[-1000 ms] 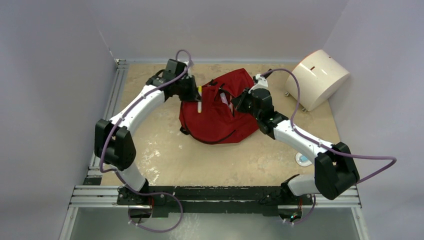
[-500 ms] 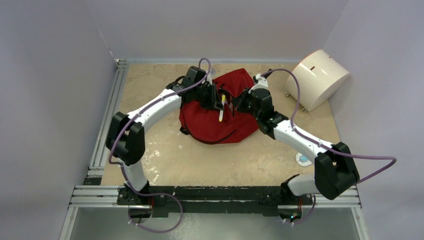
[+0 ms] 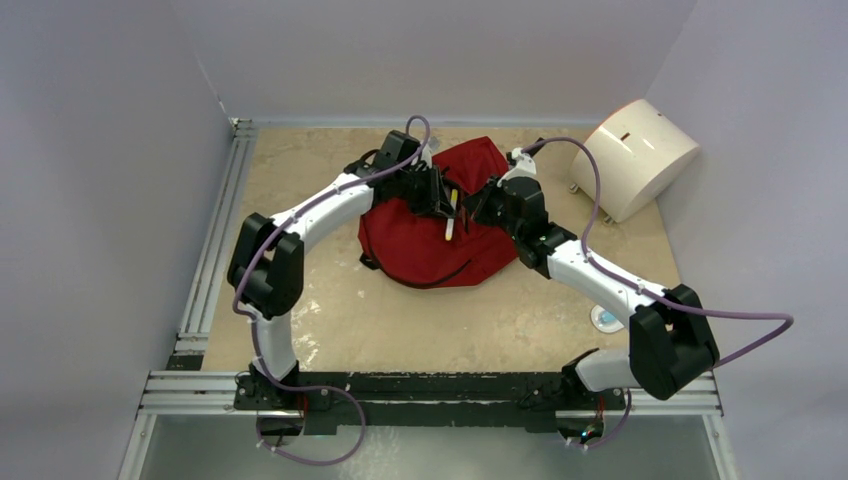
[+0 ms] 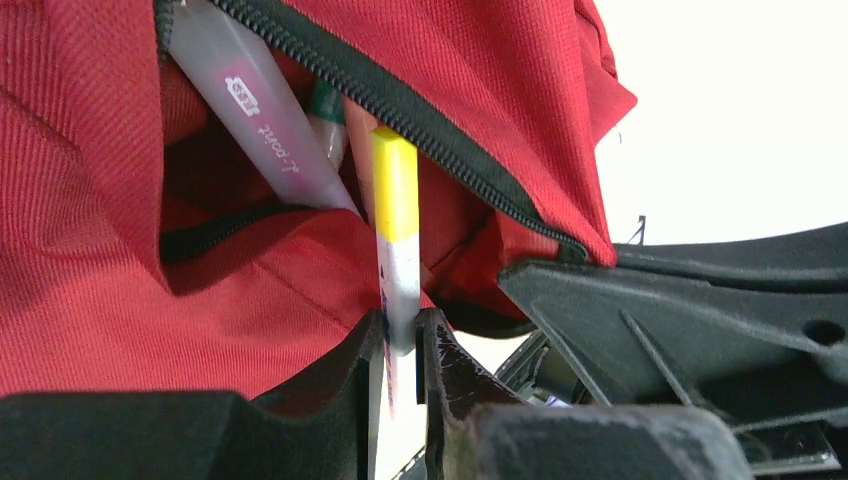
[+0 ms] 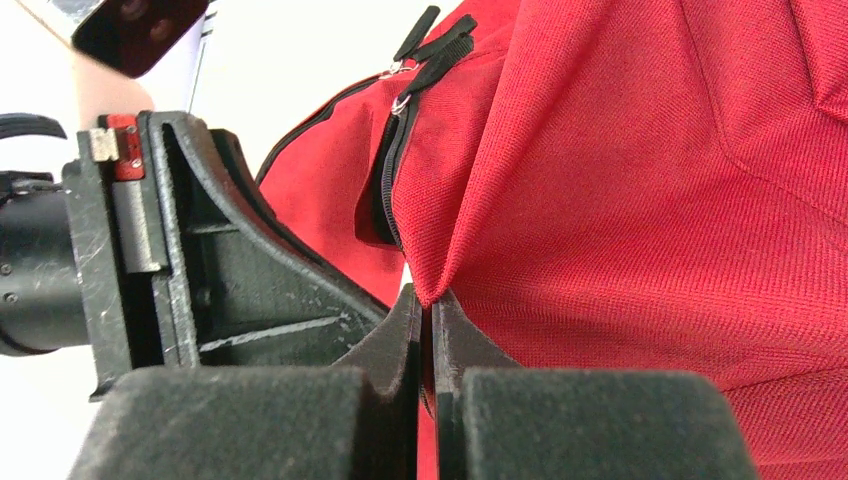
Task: Pack the student bag
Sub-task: Place the stationery in the student bag.
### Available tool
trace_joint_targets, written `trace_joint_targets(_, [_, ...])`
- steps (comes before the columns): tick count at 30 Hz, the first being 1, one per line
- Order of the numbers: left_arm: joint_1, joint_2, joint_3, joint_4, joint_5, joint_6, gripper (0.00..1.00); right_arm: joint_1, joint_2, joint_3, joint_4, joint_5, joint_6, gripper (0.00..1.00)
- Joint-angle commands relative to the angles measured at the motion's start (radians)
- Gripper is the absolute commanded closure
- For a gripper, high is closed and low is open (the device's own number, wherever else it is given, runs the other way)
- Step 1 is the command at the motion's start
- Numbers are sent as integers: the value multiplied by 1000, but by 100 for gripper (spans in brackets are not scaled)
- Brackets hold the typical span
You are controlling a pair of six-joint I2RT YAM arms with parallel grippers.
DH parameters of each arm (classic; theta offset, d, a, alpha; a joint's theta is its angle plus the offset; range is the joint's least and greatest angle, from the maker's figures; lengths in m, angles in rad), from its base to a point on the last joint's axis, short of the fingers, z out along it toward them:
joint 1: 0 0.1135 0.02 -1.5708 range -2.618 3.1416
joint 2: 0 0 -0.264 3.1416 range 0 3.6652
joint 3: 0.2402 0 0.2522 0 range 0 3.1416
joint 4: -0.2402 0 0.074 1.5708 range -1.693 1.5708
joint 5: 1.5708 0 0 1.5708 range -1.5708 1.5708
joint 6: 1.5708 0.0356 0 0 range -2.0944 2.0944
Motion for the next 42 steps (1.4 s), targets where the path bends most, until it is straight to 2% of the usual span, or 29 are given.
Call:
trace_joint_targets(1, [-3, 30, 77, 21, 21, -12, 94, 8, -47, 22, 58, -27, 11, 100])
trace_joint_targets(13, [-2, 126, 197, -5, 31, -24, 95, 8, -98, -14, 163, -45, -81, 100])
trace_joint_targets(24, [15, 237, 334, -17, 47, -78, 96, 8, -120, -35, 176, -46, -104, 100])
trace_joint_targets(32, [34, 261, 331, 52, 73, -203, 96, 8, -116, -41, 178, -54, -94, 100])
trace_joint_targets(42, [36, 264, 325, 104, 91, -270, 94, 8, -118, -51, 173, -42, -82, 100])
